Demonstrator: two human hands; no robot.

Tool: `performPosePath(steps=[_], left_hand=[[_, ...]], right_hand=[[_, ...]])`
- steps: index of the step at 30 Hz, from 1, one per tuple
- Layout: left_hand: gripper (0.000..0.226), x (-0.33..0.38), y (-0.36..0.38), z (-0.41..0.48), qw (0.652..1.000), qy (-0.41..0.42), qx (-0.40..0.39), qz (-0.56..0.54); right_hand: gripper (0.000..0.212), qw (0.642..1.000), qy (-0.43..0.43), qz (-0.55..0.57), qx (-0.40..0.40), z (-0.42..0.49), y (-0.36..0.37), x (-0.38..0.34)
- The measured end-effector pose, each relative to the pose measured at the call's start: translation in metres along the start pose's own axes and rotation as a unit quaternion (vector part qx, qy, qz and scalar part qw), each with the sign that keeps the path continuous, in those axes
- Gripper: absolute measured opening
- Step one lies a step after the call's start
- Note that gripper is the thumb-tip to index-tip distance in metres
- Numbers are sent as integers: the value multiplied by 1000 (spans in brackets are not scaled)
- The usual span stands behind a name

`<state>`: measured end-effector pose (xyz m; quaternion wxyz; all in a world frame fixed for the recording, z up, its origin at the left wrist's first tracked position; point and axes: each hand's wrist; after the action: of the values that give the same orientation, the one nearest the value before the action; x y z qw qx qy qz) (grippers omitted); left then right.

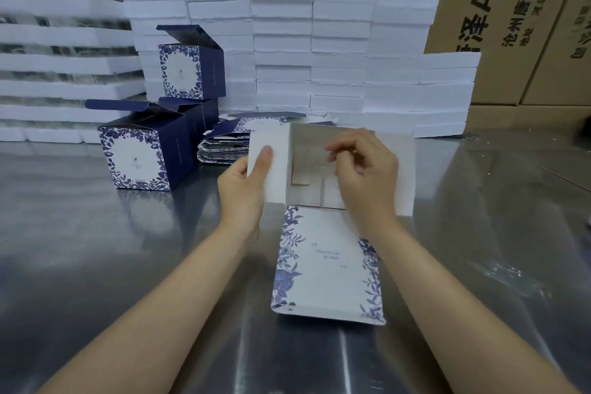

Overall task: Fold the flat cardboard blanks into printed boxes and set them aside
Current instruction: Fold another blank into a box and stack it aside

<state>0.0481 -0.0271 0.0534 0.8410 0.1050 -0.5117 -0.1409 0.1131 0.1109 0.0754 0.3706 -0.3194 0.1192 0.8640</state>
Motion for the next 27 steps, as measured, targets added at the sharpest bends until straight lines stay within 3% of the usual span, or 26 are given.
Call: performPosePath(steps=[2,3,7,10,12,14,16,17,19,21,23,27], left_hand=[[29,-2,0,2,999,-28,26,-19],[29,-1,-1,4,998,-52,37,-27],[32,1,-4,11,983,-171,23,-66],[38,0,-5,11,973,-217,-11,-80],[39,-2,-5,11,983,-177,21,-52],[35,-5,-9,13,993,-25,28,111],[38,-5,-13,11,956,114,-3,269],[43,-7,-15,12,951,126,-29,279],[65,-8,-15,11,970,37,-105,214],[83,-9,-14,11,963,-38,-188,189],[74,-10,-14,15,954,-30,-224,199],[52,-6,-17,13,953,52,-204,218]], right_hand=[[28,980,-116,-141,77,1,-4,-2],[31,967,-118,-204,94,2,-5,0],[74,944,96,-313,-47,3,-8,14],[85,954,194,-192,-119,2,-7,16],[83,959,222,-106,-140,1,-6,15],[83,956,250,-44,-148,-1,-4,15],[85,951,271,-10,-148,-5,-1,13],[86,950,275,-6,-150,-5,0,13],[86,946,280,12,-163,-4,-1,15],[86,945,272,21,-180,-4,-1,17],[85,943,267,16,-197,-3,-3,17],[87,941,249,0,-227,-6,0,16]])
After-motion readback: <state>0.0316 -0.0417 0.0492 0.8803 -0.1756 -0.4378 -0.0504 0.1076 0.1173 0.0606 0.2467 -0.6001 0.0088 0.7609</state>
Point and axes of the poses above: each hand's wrist, its own z-axis towards the middle knuckle, its own y-axis out of the palm, x = y × z, and after that the axes turned 11 degrees about y, right-handed
